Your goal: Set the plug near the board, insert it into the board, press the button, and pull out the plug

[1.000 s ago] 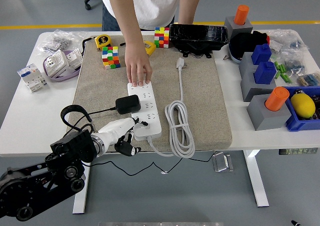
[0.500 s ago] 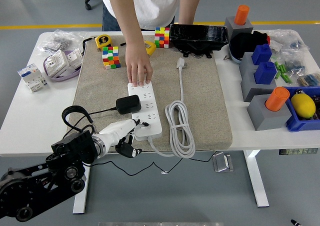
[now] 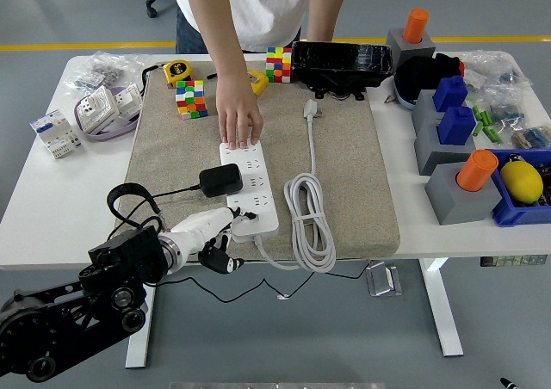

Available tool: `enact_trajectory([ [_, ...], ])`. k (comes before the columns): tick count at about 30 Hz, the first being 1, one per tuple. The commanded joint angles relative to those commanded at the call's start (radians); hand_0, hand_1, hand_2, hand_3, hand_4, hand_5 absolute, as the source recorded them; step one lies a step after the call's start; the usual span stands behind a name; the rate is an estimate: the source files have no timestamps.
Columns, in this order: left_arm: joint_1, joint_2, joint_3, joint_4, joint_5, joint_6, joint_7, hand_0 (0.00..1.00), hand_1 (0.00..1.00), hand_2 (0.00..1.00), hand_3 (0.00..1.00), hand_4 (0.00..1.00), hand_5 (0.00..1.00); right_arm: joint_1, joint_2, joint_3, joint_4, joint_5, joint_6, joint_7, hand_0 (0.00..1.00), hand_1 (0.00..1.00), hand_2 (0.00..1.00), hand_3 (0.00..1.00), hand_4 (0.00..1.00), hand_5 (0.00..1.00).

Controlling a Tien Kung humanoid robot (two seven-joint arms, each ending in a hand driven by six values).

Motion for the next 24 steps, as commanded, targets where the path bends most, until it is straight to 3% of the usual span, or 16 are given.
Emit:
enact_trajectory([
  [3, 0.001, 0.000, -0.010, -0.004, 0.002, 0.022, -0.031, 0.066, 0.059, 0.151, 0.826, 0.731, 0.002, 0.000, 0.000, 0.001, 0.000, 0.000, 0.000, 0.000, 0.612, 0.645, 0.661, 0.558, 0.951, 0.499],
  [4, 0.002, 0.001, -0.013, -0.005, 0.004, 0.030, -0.041, 0.071, 0.046, 0.143, 0.758, 0.641, 0.077, 0.000, 0.000, 0.001, 0.001, 0.000, 0.000, 0.000, 0.612, 0.645, 0.660, 0.558, 0.951, 0.499],
  [9, 0.005, 0.000, -0.025, -0.003, -0.008, 0.069, -0.085, 0.071, 0.046, 0.143, 0.758, 0.641, 0.077, -0.002, 0.001, -0.001, 0.000, 0.000, 0.000, 0.000, 0.612, 0.645, 0.660, 0.558, 0.951, 0.499],
  [10, 0.006, 0.000, -0.028, -0.003, -0.014, 0.077, -0.093, 0.083, 0.043, 0.131, 0.680, 0.779, 0.278, -0.002, 0.001, -0.001, 0.000, 0.000, 0.000, 0.000, 0.612, 0.646, 0.660, 0.557, 0.951, 0.499],
  [11, 0.006, 0.000, -0.029, -0.003, -0.017, 0.080, -0.098, 0.083, 0.043, 0.131, 0.680, 0.779, 0.278, -0.002, 0.001, -0.001, 0.000, 0.000, 0.000, 0.000, 0.612, 0.646, 0.660, 0.557, 0.951, 0.499],
  [15, 0.007, 0.000, -0.038, 0.004, -0.054, 0.152, -0.180, 0.083, 0.043, 0.131, 0.680, 0.779, 0.278, -0.001, 0.002, 0.000, 0.000, 0.000, 0.000, 0.000, 0.612, 0.646, 0.660, 0.557, 0.951, 0.499],
  [16, 0.007, -0.001, -0.040, 0.008, -0.076, 0.178, -0.209, 0.165, 0.115, 0.217, 0.566, 0.796, 0.330, 0.000, 0.002, 0.000, 0.000, 0.000, 0.000, 0.000, 0.612, 0.646, 0.660, 0.558, 0.951, 0.498],
  [21, 0.009, -0.007, -0.044, 0.034, -0.170, 0.297, -0.335, 0.165, 0.115, 0.217, 0.566, 0.796, 0.330, 0.000, 0.002, 0.001, -0.001, 0.000, 0.001, 0.000, 0.612, 0.646, 0.660, 0.558, 0.951, 0.498],
  [22, 0.009, -0.009, -0.045, 0.040, -0.198, 0.321, -0.362, 0.275, 0.321, 0.378, 0.481, 0.798, 0.333, 0.000, 0.002, 0.001, -0.001, 0.000, 0.000, 0.000, 0.612, 0.645, 0.660, 0.558, 0.951, 0.497],
  [24, 0.011, -0.014, -0.048, 0.055, -0.257, 0.364, -0.420, 0.275, 0.321, 0.378, 0.481, 0.798, 0.333, 0.000, 0.002, -0.001, -0.001, 0.000, 0.001, 0.000, 0.612, 0.645, 0.660, 0.558, 0.951, 0.497],
])
